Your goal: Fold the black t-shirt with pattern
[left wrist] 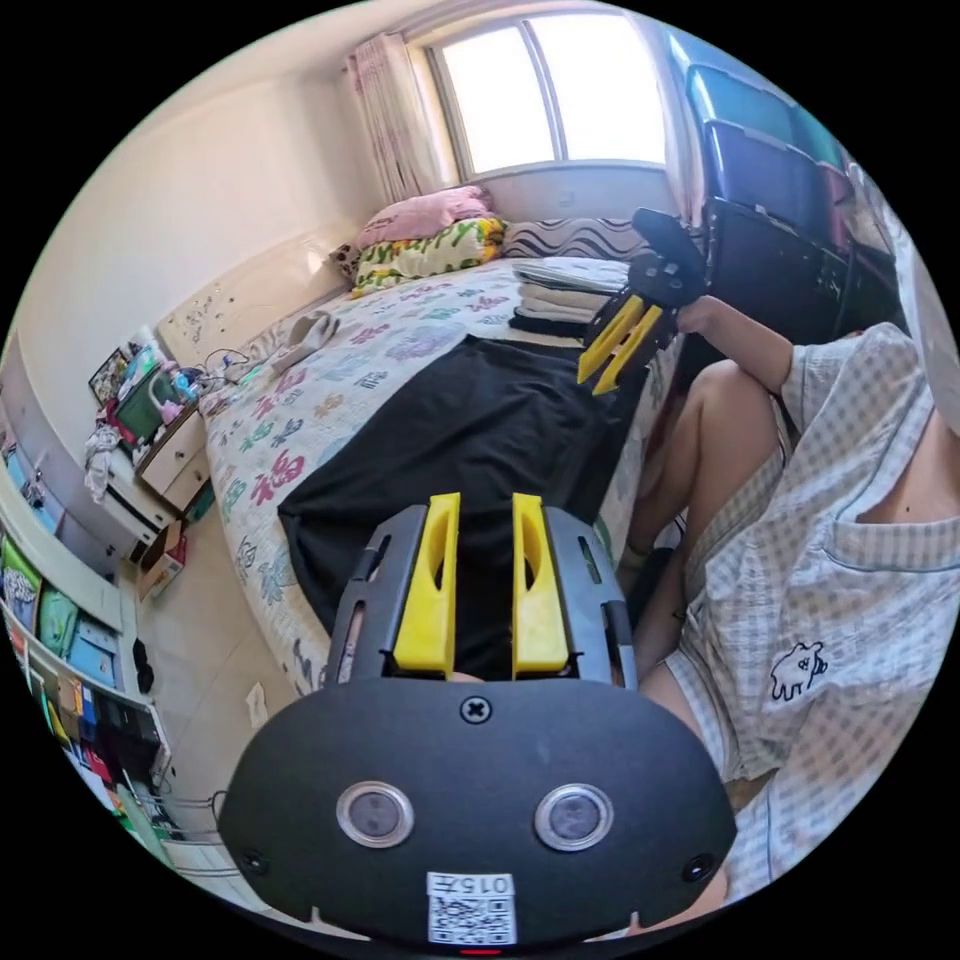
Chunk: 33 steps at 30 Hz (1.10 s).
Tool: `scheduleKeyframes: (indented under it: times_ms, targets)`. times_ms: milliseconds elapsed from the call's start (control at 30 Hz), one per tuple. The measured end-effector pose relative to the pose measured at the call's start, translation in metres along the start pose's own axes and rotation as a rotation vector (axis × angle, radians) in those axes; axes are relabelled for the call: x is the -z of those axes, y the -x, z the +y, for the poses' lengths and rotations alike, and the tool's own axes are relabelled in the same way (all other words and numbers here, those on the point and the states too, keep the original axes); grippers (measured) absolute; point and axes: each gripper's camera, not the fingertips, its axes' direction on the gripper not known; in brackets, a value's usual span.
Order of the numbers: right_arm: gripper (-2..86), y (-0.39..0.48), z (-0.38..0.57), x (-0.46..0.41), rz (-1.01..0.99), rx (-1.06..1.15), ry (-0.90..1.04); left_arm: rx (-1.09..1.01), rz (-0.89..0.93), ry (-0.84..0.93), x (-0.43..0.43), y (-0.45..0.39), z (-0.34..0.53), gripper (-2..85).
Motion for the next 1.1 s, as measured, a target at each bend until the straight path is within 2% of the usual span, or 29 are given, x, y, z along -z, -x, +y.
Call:
scheduleKeyframes:
  times_ms: [133,233,467,567,700,900,1100]
  targets:
    - [7.7,0.009,0.001,-0.049,-0.100,0.000,0.120,-0.053,0.061,0.121,-0.038,-0.016,0.010,9.3]
    - [7.2,0.015,0.004,-0.064,-0.085,0.020,0.124,-0.074,0.091,0.239,-0.073,-0.017,0.015,9.4]
    - [3.4,0.047,0.018,-0.095,0.054,0.114,0.074,-0.166,0.012,0.244,-0.084,-0.032,0.029,6.1]
    - [-0.1,0.046,0.025,-0.094,0.002,0.107,0.034,-0.154,0.054,0.200,-0.074,-0.028,0.036,2.9]
    - [-0.8,0.046,0.027,-0.105,-0.033,0.098,0.038,-0.170,0.072,0.163,-0.062,-0.025,0.046,1.7]
    - [-1.0,0.059,0.014,-0.134,0.001,0.157,0.108,-0.233,0.084,0.264,-0.085,-0.032,0.058,0.6]
    - [-0.9,0.056,0.005,-0.141,-0.057,0.137,0.077,-0.251,0.082,0.153,-0.057,-0.029,0.068,0.4]
